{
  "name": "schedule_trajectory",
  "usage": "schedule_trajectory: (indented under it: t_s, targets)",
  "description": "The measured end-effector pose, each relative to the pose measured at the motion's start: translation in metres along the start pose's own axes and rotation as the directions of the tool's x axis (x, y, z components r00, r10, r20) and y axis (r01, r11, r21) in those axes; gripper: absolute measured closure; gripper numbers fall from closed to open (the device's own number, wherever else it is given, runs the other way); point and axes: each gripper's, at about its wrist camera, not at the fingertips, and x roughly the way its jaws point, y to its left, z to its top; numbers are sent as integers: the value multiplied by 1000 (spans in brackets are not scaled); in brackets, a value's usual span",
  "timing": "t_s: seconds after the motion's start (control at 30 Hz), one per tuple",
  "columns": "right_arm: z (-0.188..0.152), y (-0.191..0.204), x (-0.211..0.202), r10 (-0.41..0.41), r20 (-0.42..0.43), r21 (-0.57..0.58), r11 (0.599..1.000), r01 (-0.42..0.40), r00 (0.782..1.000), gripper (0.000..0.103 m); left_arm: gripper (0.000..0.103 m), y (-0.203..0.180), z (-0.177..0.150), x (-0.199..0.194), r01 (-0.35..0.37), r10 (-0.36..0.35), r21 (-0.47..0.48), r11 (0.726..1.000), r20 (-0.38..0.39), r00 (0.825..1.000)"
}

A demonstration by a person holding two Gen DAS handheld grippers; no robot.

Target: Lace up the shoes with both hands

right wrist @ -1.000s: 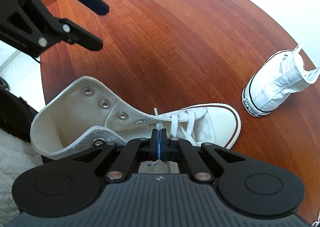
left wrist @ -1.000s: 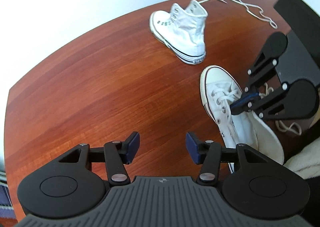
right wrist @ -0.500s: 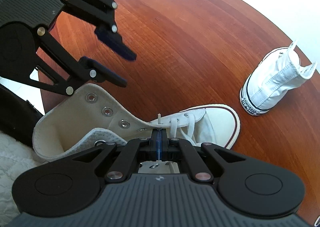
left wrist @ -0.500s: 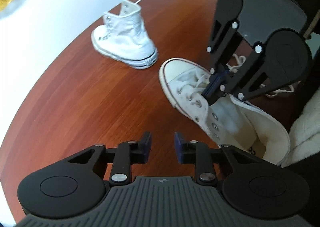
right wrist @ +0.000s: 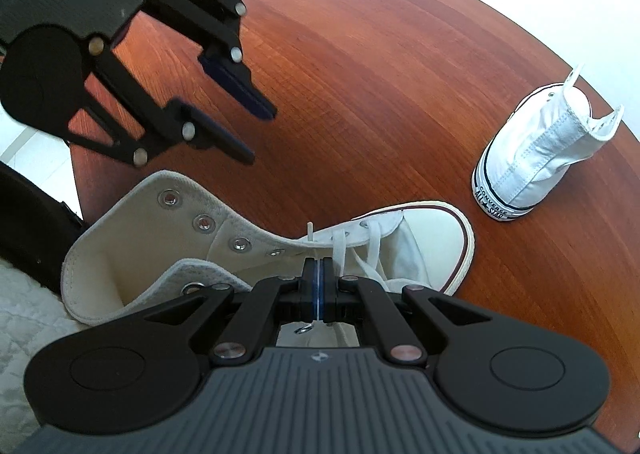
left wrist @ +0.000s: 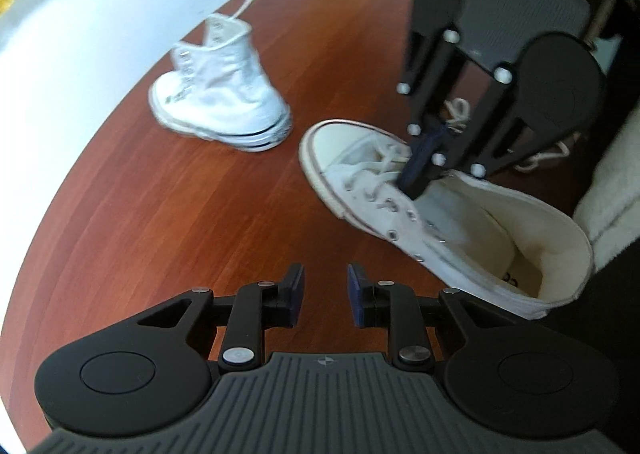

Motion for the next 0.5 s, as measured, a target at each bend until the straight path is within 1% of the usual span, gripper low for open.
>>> schedule_trajectory:
  t_s: [0.03,0.07,0.17,0.33,0.43,0.5]
  targets:
    - [-1,0,0,1,0,1,1000,-1,1000,102,77,-2,1,2,12,-12,18,1000,5,1000]
    - [4,-4,10,1,0,1,1000,-1,1000,102,77,-4,1,2,16,-16,25,1000,7,1000]
    - [4,-3,10,1,3,1,1000,-1,1000,102,77,-6,5,7,40,-41,55,998,13,999]
    - [20,-17,37,3,11,6,1000,-3,1000,102,77,-7,12,8,48,-51,87,995,30,998]
    - [25,-19,42,4,16,11,1000,-5,1000,102,77,-8,16,9,55,-60,105,993,39,997]
    - [28,-22,48,5,19,11,1000,-5,1000,102,77,-14,20,11,48,-54,163,985,37,998]
